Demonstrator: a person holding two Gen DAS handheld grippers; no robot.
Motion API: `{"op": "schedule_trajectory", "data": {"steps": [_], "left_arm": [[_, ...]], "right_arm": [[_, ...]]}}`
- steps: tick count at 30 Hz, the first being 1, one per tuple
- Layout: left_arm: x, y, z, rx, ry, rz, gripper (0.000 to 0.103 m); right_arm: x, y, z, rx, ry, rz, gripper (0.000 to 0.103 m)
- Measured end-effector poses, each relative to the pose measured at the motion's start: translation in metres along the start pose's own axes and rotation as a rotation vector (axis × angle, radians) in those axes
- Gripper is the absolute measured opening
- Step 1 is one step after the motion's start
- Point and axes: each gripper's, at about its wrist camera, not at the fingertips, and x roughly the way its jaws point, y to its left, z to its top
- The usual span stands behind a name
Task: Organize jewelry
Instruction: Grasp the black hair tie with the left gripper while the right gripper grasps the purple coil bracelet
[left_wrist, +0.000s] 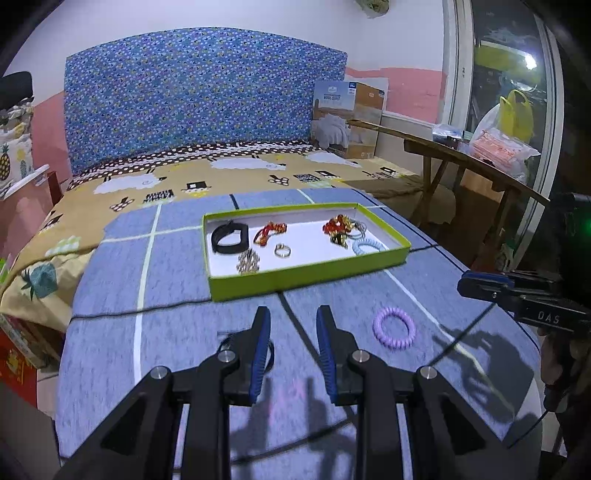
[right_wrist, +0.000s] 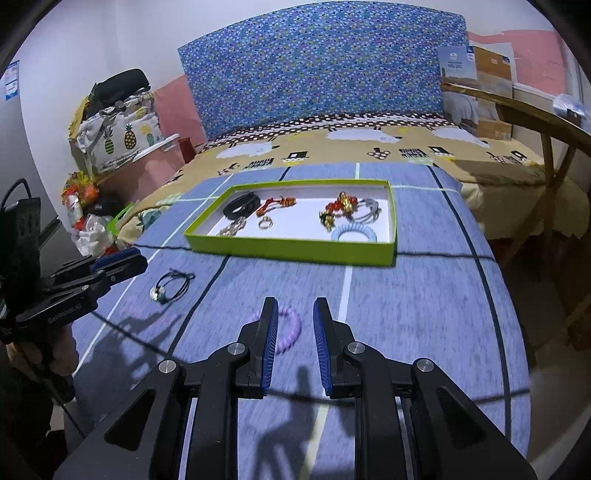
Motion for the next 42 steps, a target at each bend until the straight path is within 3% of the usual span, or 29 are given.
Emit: {"op": "schedule_trajectory", "data": {"steps": [9, 27, 42], "left_arm": [[-0.012, 0.01, -0.027, -0.048, 0.034, 0.021, 0.027], [0.013, 0.033, -0.025, -0.086, 0.057, 0.111, 0.027], [0.055, 0.033, -0.018, -0.086, 0.197, 0.161, 0.027]], "right_arm": [[-0.006, 0.001, -0.019, 0.029, 0.02, 0.004, 0.02], [0.019, 0.004, -0.018, 0.024, 0.061, 0.008, 0.02], [0.058, 0.002, -0.011, 0.01, 0.127, -0.03, 0.02]]}}
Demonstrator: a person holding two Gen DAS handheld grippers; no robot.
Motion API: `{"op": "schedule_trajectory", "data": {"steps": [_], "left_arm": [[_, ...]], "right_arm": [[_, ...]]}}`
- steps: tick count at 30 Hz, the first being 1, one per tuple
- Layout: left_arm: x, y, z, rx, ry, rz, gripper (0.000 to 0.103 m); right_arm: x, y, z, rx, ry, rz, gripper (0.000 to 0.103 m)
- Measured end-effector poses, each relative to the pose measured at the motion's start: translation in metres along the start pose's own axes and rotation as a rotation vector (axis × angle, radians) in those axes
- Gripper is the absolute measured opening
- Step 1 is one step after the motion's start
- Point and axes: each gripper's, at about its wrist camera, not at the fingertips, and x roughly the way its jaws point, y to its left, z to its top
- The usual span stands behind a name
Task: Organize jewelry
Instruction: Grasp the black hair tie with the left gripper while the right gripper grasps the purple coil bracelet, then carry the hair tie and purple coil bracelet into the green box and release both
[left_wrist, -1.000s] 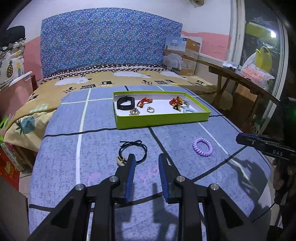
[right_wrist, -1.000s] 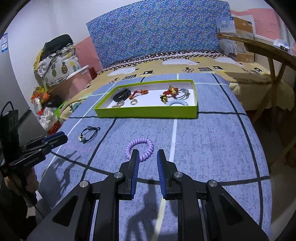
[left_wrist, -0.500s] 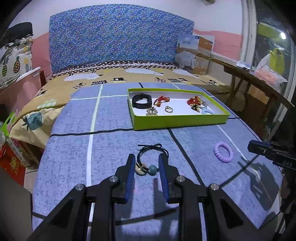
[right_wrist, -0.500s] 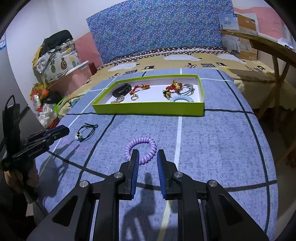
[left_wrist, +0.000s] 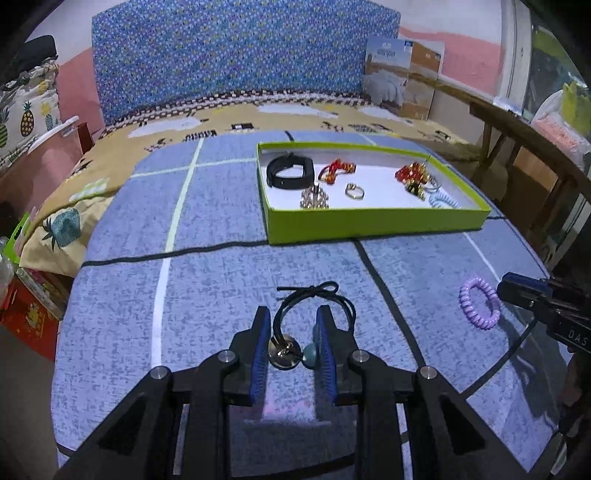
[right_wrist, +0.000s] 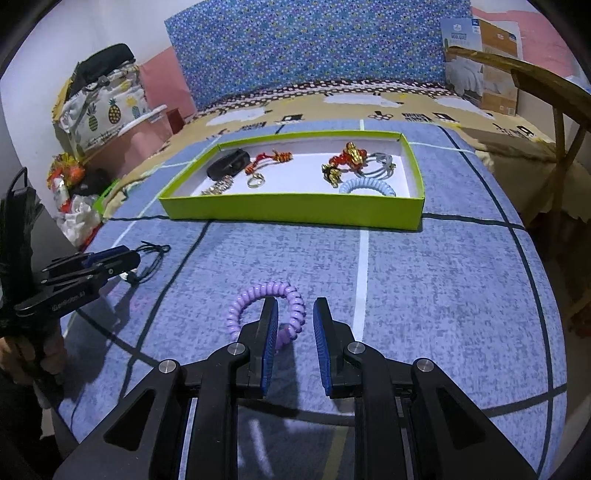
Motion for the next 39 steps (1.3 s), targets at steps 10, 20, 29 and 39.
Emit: {"op": "schedule_trajectory", "data": {"steps": [10, 20, 29, 39], "left_arm": [[0.008, -0.005, -0.002, 0.02, 0.042, 0.002, 0.01], [-0.002, -0.012, -0.004, 0.038, 0.014, -0.052, 0.003], [-0.023, -0.021, -0.003, 0.043, -0.055, -0.13, 0.002], [-0.034, -0.026, 0.011, 0.042, -0.101, -0.163, 0.002]], "right_arm": [[0.014, 0.012, 0.0, -0.073, 0.065, -0.035, 0.02], [0.007, 0.014, -0.003, -0.089, 0.042, -0.07, 0.009], [-0.013, 0.009, 0.0, -0.051, -0.029, -0.049, 0.009], [-0.022, 0.009, 0.01, -0.03, -0.071, -0.021, 0.009]]}}
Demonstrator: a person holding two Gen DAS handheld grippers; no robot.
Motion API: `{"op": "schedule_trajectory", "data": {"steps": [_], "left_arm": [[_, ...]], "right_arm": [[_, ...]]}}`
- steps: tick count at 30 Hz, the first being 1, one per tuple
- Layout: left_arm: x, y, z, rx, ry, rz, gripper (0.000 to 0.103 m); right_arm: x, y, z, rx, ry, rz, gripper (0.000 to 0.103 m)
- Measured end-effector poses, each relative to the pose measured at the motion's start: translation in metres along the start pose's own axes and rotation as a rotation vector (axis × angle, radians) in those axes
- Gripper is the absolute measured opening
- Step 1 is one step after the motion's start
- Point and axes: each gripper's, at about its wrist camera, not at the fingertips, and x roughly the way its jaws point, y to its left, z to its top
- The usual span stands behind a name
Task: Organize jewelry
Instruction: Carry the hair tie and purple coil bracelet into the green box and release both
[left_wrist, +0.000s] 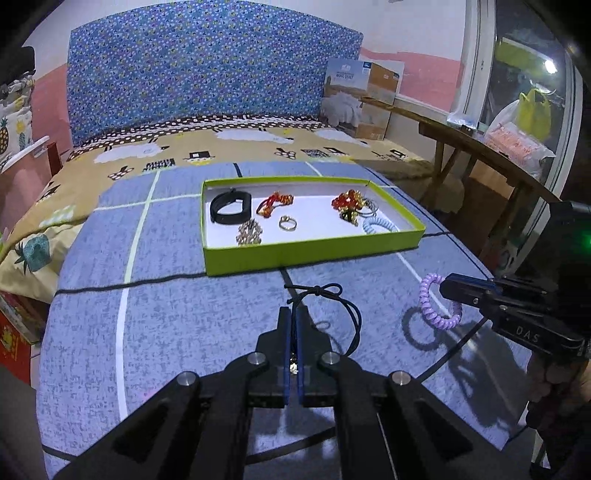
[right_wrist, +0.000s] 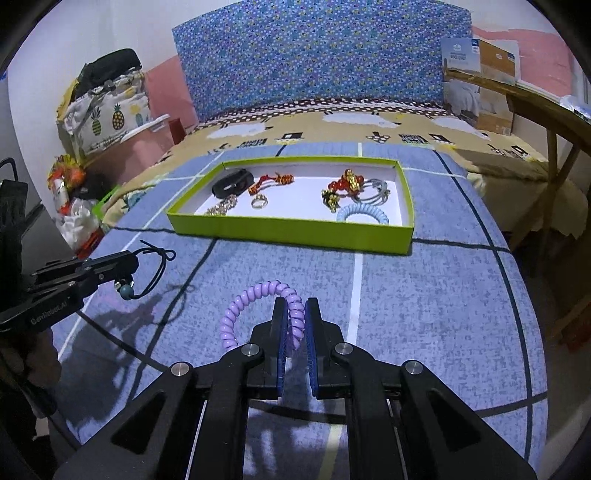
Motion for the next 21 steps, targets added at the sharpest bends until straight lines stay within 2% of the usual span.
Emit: {"op": "schedule_trajectory", "data": {"steps": [9, 21], "left_arm": [[0.007, -0.007, 0.032, 0.05, -0.058, 0.015, 0.002], [0.049, 0.001, 0.078, 0.088, -0.08, 0.045, 0.002]], "right_arm": [[0.001, -0.005, 0.031, -0.013, -0.054, 0.005, 0.009], [0.039, -0.022, 0.082, 0.0, -0.059, 0.005, 0.009]]}}
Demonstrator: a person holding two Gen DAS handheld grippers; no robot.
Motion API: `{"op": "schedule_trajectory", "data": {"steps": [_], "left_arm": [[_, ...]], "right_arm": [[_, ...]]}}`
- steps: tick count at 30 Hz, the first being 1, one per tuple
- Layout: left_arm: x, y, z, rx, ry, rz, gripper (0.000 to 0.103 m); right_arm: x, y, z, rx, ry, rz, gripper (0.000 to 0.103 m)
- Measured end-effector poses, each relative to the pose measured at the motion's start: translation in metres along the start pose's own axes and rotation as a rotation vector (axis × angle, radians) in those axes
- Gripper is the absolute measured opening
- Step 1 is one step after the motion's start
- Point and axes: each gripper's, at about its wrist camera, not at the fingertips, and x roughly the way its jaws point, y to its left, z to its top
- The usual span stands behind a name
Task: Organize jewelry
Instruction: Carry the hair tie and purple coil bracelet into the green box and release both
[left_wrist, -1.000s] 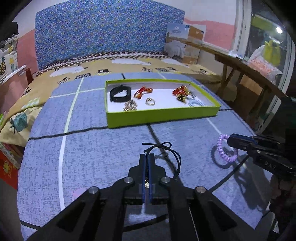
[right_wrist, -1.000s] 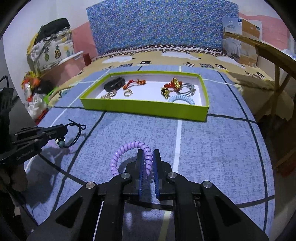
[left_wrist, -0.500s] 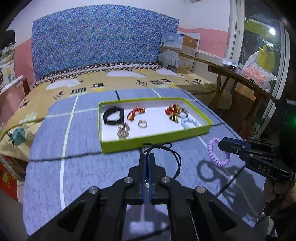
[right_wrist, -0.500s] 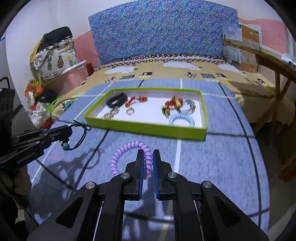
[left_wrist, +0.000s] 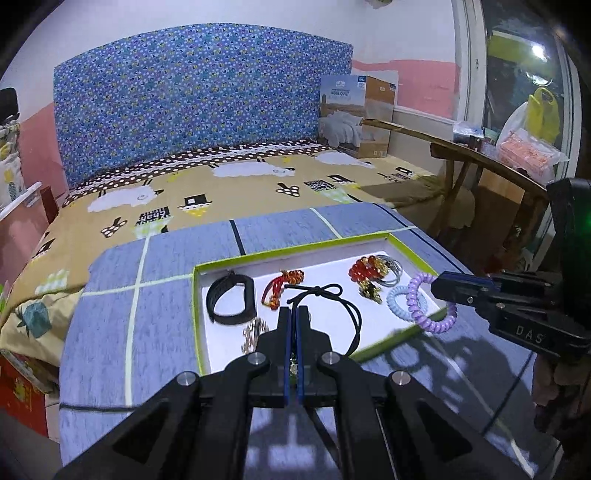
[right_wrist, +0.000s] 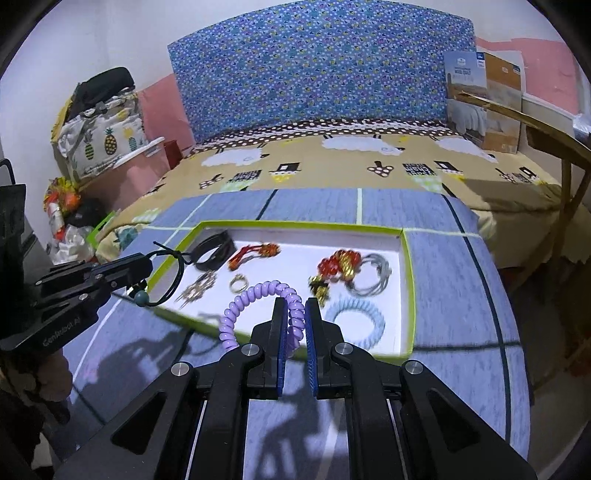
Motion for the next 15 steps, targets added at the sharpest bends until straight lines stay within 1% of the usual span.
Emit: {"op": "schedule_trajectory", "data": {"steps": [4, 7, 15], "left_arm": [[0.02, 0.001, 0.003, 0.01, 0.022, 0.006, 0.002], [0.033, 0.001, 0.001, 0.017, 0.049, 0.009, 0.002], [0.054, 0.0, -0.01, 0.019, 0.116, -0.003, 0.002]], "right_arm": [[0.016, -0.004, 0.008, -0.011, 0.015, -0.012, 0.009], [0.031, -0.006, 0.009, -0.023, 0.042, -0.018, 0.009], [0.059, -0.005, 0.001, -0.044, 0.119, -0.018, 0.009]]}}
